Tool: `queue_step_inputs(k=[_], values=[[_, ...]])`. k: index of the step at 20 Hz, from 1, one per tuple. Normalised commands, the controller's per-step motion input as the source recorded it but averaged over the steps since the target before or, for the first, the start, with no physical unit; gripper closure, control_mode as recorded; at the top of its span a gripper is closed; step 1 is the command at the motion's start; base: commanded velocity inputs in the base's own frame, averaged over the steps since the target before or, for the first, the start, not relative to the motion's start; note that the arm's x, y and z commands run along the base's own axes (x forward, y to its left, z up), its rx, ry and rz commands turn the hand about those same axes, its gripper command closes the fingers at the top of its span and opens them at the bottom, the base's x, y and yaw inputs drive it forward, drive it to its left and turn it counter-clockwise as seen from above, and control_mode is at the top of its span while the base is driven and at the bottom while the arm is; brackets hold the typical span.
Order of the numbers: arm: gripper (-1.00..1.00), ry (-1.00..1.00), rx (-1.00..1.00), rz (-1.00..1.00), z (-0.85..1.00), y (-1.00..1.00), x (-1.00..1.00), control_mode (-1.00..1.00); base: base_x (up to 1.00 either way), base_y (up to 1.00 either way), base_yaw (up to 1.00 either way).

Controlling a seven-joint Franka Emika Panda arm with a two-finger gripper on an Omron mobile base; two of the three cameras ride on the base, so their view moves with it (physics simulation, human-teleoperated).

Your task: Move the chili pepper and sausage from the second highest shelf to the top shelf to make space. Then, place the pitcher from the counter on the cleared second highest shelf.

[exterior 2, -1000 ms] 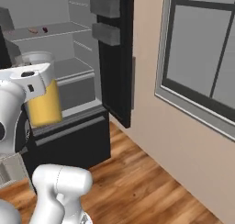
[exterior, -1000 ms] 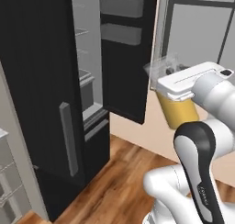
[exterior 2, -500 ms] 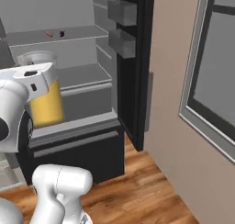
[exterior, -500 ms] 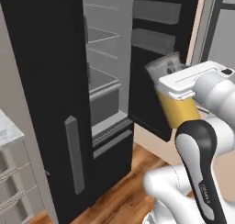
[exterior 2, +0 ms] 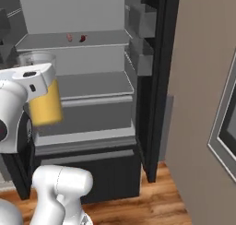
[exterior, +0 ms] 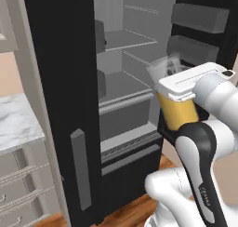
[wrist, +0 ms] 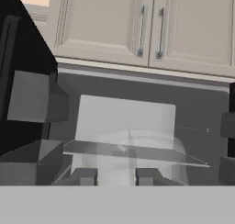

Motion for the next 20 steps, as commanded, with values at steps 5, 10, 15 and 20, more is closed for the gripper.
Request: queue_step_inputs(k=[5,10,15,20], values=[[1.00,0.00,0.00,0.00,0.00,0.00,0.00,1.00,0.44,-0.57,0.32],[1.00,0.00,0.00,0.00,0.00,0.00,0.00,1.00,0.55,-0.25,0.29],[1.00,0.00,0.00,0.00,0.00,0.00,0.00,1.00,0.66,0.02,0.18],[1.00,0.00,0.00,0.00,0.00,0.00,0.00,1.00,0.60,0.03,0.10]])
